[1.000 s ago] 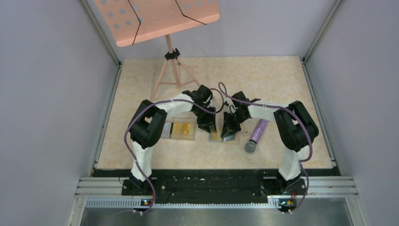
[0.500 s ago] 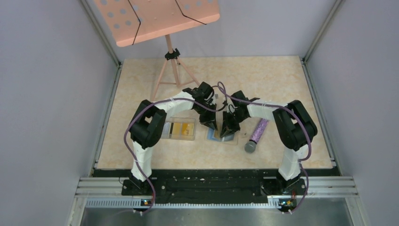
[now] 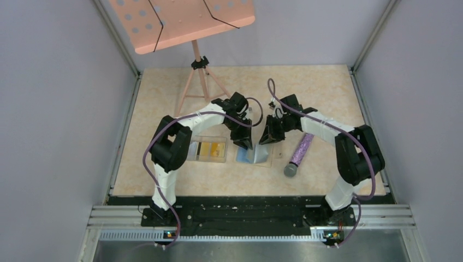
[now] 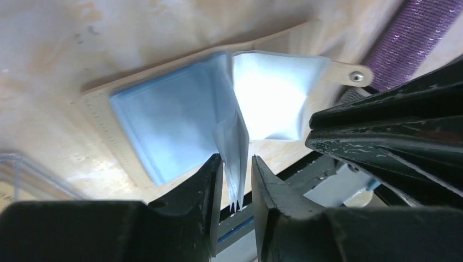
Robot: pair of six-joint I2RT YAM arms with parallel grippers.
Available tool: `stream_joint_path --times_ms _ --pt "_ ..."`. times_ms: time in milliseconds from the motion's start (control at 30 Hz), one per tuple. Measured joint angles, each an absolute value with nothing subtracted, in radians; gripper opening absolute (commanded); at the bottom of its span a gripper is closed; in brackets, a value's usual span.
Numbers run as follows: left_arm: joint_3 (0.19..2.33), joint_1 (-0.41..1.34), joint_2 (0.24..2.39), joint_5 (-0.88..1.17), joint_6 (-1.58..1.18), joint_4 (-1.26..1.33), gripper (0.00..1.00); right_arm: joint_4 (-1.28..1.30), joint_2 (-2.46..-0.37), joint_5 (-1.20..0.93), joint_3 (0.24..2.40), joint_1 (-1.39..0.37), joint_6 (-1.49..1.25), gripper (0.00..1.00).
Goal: Put the credit cards into the card holder
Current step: Turn over the card slot in the card holder.
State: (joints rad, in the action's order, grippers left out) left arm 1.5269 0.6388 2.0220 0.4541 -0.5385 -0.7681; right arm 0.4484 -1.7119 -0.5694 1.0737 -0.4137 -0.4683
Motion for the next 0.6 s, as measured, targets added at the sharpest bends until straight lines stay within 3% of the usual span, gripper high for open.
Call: stream_joint_path --times_ms 200,600 --pt "1.522 0.642 2.022 0.543 -0.585 -0.700 0.42 0.435 -1.653 -0.569 1.058 -0.370 -0.477 0.13" --pt "1.511 0.690 2.089 0.683 -0.680 -0.538 0.43 0.438 -1.614 -0.566 1.026 -0.321 -0.483 0.15"
